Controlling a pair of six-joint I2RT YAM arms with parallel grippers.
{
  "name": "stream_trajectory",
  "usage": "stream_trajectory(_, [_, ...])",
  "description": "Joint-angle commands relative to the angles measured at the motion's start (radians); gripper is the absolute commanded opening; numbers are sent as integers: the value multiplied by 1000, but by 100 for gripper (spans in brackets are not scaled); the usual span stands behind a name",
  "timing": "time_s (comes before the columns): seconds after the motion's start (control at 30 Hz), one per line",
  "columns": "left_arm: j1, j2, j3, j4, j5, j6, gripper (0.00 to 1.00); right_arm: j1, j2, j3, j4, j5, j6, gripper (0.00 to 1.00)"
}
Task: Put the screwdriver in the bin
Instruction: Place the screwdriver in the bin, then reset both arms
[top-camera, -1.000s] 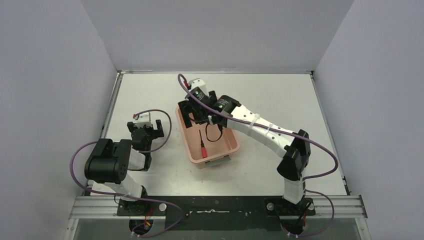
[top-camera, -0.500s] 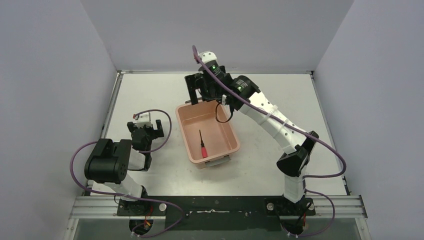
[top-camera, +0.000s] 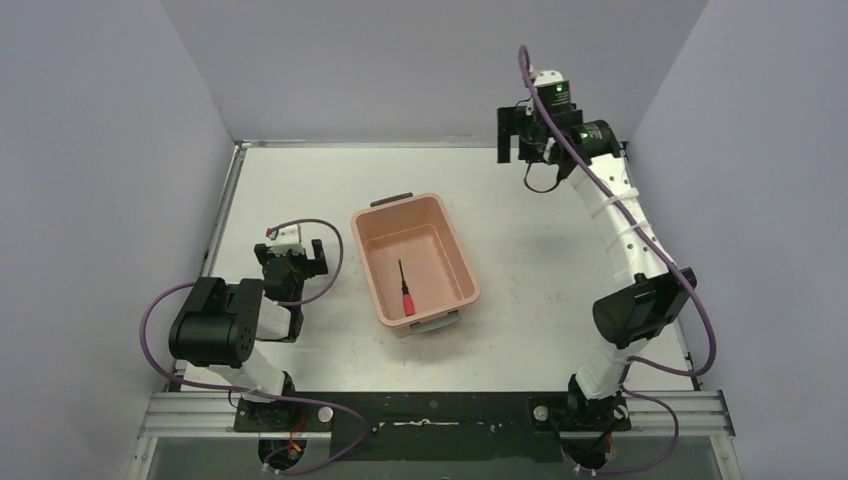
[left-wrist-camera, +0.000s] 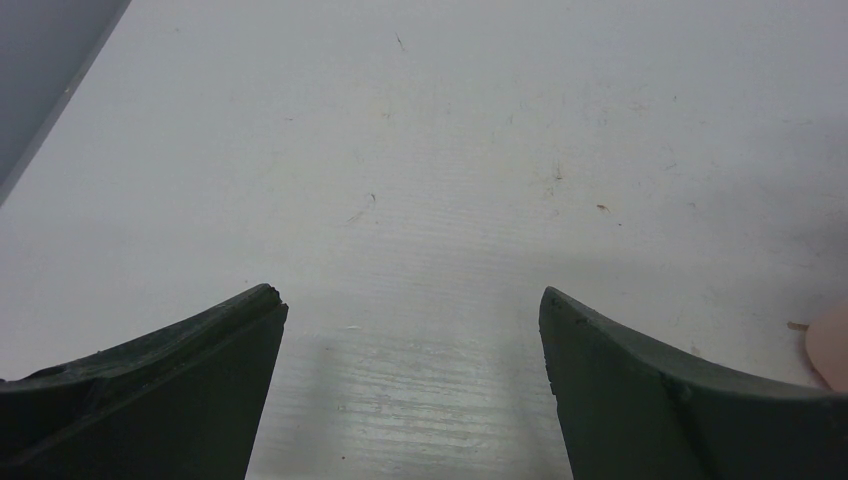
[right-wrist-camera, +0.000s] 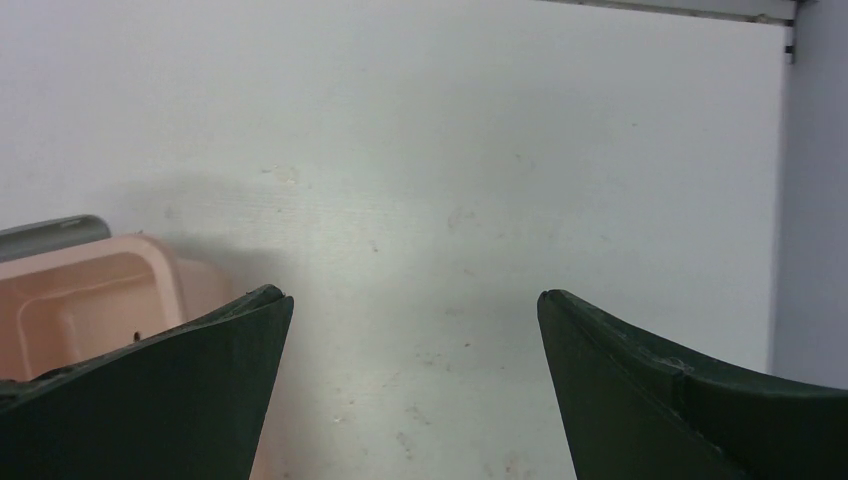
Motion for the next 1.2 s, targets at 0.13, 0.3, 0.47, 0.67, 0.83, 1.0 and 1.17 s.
stream_trajectory(0.13, [-2,-4,20,31,2,7,97,-209,-95,-25,37,-95,-86,100])
stream_trajectory(0.3, [-2,-5,21,31,2,7,97,-346,-83,-30,51,-167,-98,100])
stream_trajectory(0.47, [-2,-4,20,32,1,7,97,-429,-64,-9,52,-191,-117,100])
stream_trajectory(0.67, [-2,-4,20,32,3,8,97,-438,-48,19,35,-180,-133,100])
stream_trajectory(0.83, [-2,-4,20,32,2,8,97,-437,-63,3,48,-195,-128,100])
stream_trajectory(1.0, [-2,-4,20,31,2,9,97,-437,-66,-13,52,-203,-131,100])
stream_trajectory(1.17, [-2,-4,20,31,2,9,97,-438,-74,-16,64,-203,-127,100])
